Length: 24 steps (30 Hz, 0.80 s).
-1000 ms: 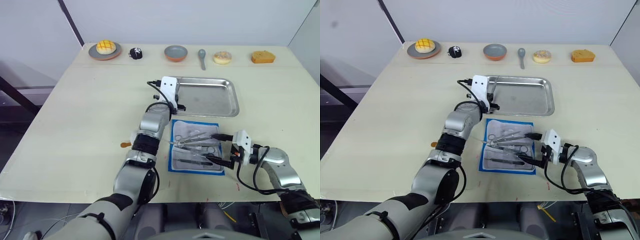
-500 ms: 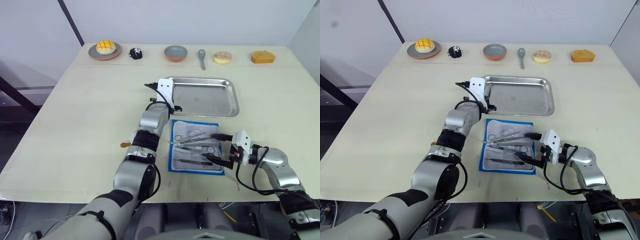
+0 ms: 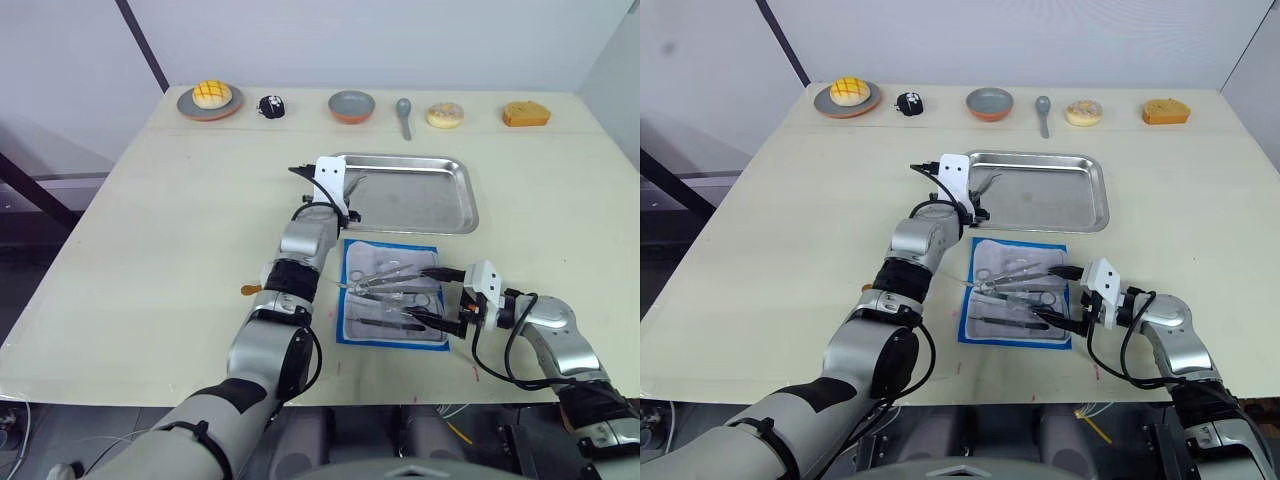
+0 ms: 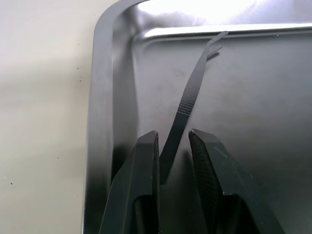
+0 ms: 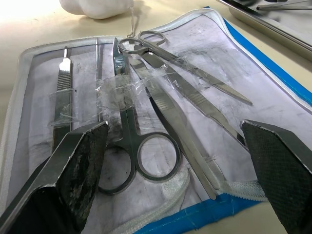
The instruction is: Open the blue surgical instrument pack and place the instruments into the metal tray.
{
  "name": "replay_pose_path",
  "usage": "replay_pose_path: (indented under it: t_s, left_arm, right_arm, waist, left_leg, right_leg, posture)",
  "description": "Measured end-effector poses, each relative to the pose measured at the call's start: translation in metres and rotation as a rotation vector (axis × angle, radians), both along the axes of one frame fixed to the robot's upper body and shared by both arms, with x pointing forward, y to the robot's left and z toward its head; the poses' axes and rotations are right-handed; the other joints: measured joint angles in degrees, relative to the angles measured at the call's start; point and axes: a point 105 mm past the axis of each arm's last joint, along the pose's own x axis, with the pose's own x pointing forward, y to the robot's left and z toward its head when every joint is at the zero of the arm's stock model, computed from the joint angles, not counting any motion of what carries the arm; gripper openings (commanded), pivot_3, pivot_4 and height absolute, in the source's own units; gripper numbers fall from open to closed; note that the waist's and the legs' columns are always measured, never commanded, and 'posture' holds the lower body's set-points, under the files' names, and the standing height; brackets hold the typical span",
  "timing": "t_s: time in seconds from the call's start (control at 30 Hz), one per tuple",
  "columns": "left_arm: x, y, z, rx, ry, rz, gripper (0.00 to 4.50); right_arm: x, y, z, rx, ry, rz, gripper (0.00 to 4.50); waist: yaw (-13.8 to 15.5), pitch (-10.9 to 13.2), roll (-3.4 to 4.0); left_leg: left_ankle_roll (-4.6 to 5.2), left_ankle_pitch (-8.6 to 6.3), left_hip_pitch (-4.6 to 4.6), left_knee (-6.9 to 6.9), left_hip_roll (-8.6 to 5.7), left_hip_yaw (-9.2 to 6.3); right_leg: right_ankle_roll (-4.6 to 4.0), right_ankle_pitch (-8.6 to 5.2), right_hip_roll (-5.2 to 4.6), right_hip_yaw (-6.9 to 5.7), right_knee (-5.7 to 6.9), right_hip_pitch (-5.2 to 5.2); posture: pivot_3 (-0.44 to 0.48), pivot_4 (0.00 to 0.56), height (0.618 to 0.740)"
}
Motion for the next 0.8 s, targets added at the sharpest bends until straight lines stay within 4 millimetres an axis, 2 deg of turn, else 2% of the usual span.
replay_pose_path:
  t_s: [0.17, 0.33, 0.43, 0.53, 0.6, 0.8]
  left_arm:
    - [0.001, -0.008, 0.023, -0.046, -0.101, -0.056, 1.06]
    - [-0.007, -0.022, 0.064, -0.163, -0.234, -0.276, 1.06]
    - [-0.018, -0.019, 0.087, -0.135, -0.335, -0.437, 1.06]
    - [-0.027, -0.008, 0.093, -0.112, -0.366, -0.534, 1.06]
    - [-0.040, 0.004, 0.087, -0.043, -0.370, -0.653, 1.06]
    - [-0.074, 0.022, 0.078, 0.054, -0.366, -0.926, 1.06]
  right_arm:
    - [0.000, 0.000, 0.000, 0.000, 0.000, 0.000, 4.50]
    - [0.001, 0.000, 0.000, 0.000, 0.000, 0.003, 4.50]
    - [0.001, 0.001, 0.000, 0.000, 0.000, 0.006, 4.50]
    - [0.001, 0.002, 0.000, 0.000, 0.000, 0.007, 4.50]
    - [0.001, 0.002, 0.000, 0.000, -0.001, 0.009, 4.50]
    - [0.001, 0.003, 0.000, -0.001, -0.002, 0.012, 4.50]
  waist:
    - [0.01, 0.00, 0.00]
    - [-0.04, 0.00, 0.00]
    - [-0.17, 0.00, 0.01]
    - [-0.17, 0.00, 0.01]
    - [-0.24, 0.00, 0.01]
    - [-0.13, 0.00, 0.01]
  left_leg:
    - [-0.04, 0.01, 0.01, -0.03, -0.01, 0.01]
    - [-0.18, 0.10, 0.02, -0.14, -0.02, 0.02]
    - [-0.31, 0.18, 0.14, -0.32, -0.05, 0.05]
    - [-0.31, 0.18, 0.15, -0.33, -0.05, 0.06]
    - [-0.31, 0.18, 0.17, -0.35, -0.05, 0.06]
    - [-0.30, 0.19, 0.15, -0.36, -0.04, 0.02]
  right_leg:
    - [0.00, 0.00, -0.04, 0.00, -0.01, 0.00]
    - [0.00, 0.00, -0.05, 0.00, -0.04, 0.00]
    - [0.00, 0.00, -0.04, 0.05, -0.05, 0.00]
    - [0.00, 0.00, -0.04, 0.06, -0.06, 0.01]
    - [-0.01, 0.00, -0.02, 0.07, -0.06, 0.00]
    - [-0.01, 0.00, -0.02, 0.03, -0.08, 0.01]
  posture:
    - [0.000, 0.150, 0.740]
    - [0.000, 0.150, 0.740]
    - [0.000, 0.150, 0.740]
    - [0.000, 0.150, 0.740]
    - [0.000, 0.150, 0.740]
    - [0.000, 0.150, 0.740]
